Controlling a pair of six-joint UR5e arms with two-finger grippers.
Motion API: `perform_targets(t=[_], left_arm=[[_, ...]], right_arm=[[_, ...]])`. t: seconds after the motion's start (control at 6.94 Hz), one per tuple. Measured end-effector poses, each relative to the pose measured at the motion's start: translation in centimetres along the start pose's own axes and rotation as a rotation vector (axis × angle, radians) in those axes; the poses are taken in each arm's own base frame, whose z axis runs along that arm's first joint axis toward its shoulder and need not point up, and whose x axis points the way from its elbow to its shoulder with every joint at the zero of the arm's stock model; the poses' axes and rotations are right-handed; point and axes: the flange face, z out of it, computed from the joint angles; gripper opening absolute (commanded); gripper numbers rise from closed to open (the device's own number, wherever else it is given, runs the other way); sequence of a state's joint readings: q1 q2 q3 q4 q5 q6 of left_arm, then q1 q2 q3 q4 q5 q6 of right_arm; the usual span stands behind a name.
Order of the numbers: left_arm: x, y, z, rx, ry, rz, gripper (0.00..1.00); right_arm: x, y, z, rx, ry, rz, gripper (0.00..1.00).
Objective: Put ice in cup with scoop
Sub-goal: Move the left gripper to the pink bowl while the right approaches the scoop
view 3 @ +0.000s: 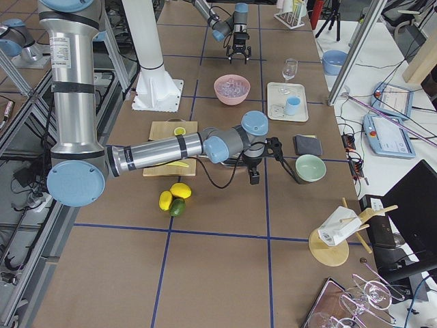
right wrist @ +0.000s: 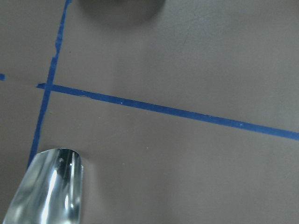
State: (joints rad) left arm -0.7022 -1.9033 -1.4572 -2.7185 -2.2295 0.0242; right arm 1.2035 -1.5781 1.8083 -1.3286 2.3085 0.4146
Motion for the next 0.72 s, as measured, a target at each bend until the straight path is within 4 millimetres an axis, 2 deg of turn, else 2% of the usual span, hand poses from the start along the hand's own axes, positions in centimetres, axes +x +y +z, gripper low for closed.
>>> perform_targets(t=[0.14,0.43,0.58,0.72], left_arm=[[0.6,-1.2,1.5,0.011,-0.008,0.012,1.00],[1.0,-3.2,3.0,0.031,-0.007,0.007,1.00],[1.2,-4.0,3.3,0.040,-0.003,0.000,1.00],[1.2,-4.5,3.5,0.046,-0.001,-0.006,1.00]], right_arm=[[-3.0,1.0,0.4,0.006,0.007,0.041,1.00],[-10.0,3.3,2.6,0.004,0.032,0.108,1.00],[-12.6,4.7,4.0,-0.001,0.040,0.133,1.00],[-13.8,6.5,5.3,0.000,0.037,0.140,1.00]])
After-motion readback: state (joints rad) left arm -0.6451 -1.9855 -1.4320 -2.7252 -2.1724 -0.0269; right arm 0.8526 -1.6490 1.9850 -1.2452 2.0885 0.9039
